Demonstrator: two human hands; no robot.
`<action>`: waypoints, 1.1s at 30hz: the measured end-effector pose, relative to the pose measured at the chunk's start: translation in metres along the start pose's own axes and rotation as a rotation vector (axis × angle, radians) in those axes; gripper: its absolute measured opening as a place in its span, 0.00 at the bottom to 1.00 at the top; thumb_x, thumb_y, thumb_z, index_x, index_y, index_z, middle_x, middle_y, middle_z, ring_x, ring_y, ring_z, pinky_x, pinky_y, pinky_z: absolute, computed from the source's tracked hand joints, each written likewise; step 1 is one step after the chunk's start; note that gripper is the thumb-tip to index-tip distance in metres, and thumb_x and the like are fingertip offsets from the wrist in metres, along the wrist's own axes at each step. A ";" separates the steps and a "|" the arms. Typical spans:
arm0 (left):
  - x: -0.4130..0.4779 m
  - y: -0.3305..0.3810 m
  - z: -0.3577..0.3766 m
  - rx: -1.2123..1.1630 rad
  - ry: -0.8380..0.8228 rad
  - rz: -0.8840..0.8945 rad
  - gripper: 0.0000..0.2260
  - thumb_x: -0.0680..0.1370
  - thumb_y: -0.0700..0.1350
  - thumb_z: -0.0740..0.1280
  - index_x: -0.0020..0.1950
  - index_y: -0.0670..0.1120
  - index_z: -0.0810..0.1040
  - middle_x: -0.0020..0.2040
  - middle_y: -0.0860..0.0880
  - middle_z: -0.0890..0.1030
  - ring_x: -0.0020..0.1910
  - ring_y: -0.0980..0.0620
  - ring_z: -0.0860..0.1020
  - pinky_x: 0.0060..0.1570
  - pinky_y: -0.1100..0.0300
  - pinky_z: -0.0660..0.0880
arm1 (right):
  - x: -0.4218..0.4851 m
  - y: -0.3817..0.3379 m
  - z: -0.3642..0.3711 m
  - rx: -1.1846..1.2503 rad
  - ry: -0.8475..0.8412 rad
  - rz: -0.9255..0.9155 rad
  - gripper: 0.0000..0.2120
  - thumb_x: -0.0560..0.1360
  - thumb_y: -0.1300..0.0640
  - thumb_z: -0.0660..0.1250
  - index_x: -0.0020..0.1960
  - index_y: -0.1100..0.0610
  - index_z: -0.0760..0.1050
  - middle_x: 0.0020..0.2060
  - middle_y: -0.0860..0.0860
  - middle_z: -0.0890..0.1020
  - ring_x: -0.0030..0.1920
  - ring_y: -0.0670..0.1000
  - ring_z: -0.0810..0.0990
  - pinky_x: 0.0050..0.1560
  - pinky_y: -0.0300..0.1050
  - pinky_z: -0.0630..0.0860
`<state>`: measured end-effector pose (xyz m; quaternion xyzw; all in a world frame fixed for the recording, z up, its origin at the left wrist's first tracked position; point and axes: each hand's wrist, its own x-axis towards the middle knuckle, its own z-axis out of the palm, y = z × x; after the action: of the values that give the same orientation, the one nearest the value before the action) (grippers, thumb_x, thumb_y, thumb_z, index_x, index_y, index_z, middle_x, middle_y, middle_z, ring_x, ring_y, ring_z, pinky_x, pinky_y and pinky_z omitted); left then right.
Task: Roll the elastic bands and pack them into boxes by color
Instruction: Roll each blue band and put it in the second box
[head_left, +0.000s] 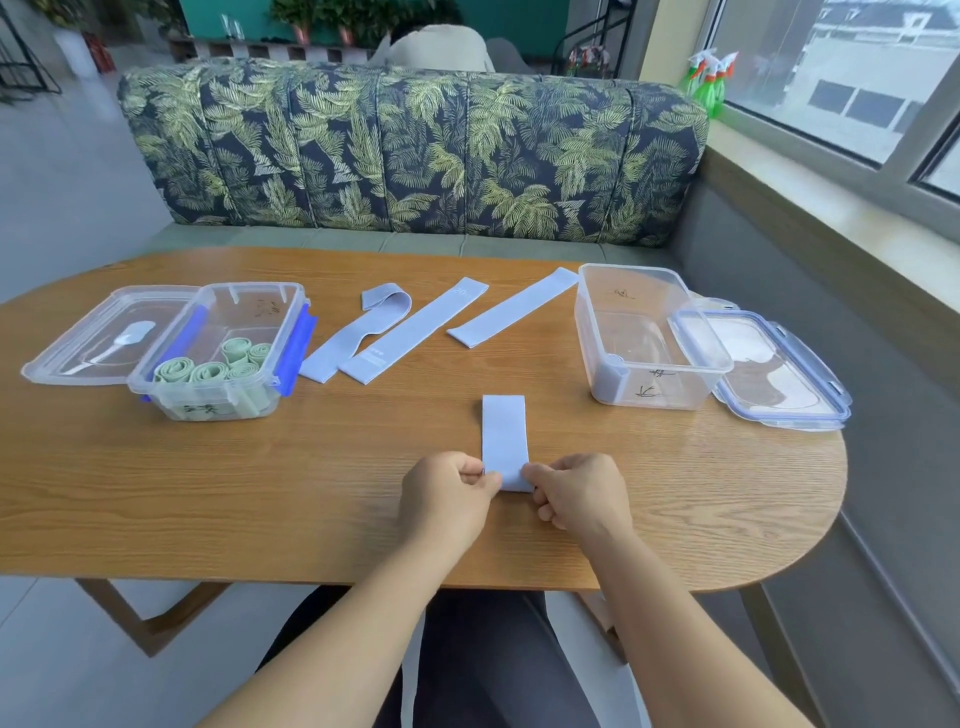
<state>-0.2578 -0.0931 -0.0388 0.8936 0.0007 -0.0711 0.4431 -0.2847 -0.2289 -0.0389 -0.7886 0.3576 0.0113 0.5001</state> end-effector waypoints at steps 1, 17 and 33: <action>0.001 0.001 0.001 0.014 -0.003 -0.010 0.09 0.75 0.49 0.71 0.53 0.48 0.83 0.48 0.54 0.84 0.48 0.55 0.80 0.49 0.61 0.76 | 0.000 -0.001 0.000 0.006 0.002 0.005 0.09 0.69 0.50 0.71 0.35 0.55 0.80 0.25 0.49 0.83 0.37 0.54 0.85 0.48 0.56 0.83; 0.018 0.009 0.001 0.091 -0.042 -0.084 0.11 0.74 0.52 0.70 0.40 0.45 0.84 0.35 0.48 0.84 0.40 0.48 0.83 0.44 0.53 0.80 | -0.009 0.014 0.002 0.139 0.005 -0.053 0.03 0.73 0.52 0.71 0.43 0.48 0.84 0.23 0.45 0.80 0.29 0.42 0.77 0.43 0.47 0.77; 0.000 -0.005 0.001 -0.025 -0.007 0.002 0.07 0.77 0.48 0.68 0.41 0.48 0.83 0.36 0.52 0.83 0.38 0.53 0.81 0.43 0.56 0.78 | 0.008 0.000 0.000 0.057 0.005 0.019 0.09 0.67 0.50 0.73 0.33 0.55 0.81 0.24 0.48 0.82 0.33 0.51 0.81 0.48 0.56 0.81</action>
<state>-0.2577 -0.0904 -0.0435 0.8879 -0.0011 -0.0737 0.4541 -0.2785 -0.2336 -0.0414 -0.7707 0.3663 0.0037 0.5214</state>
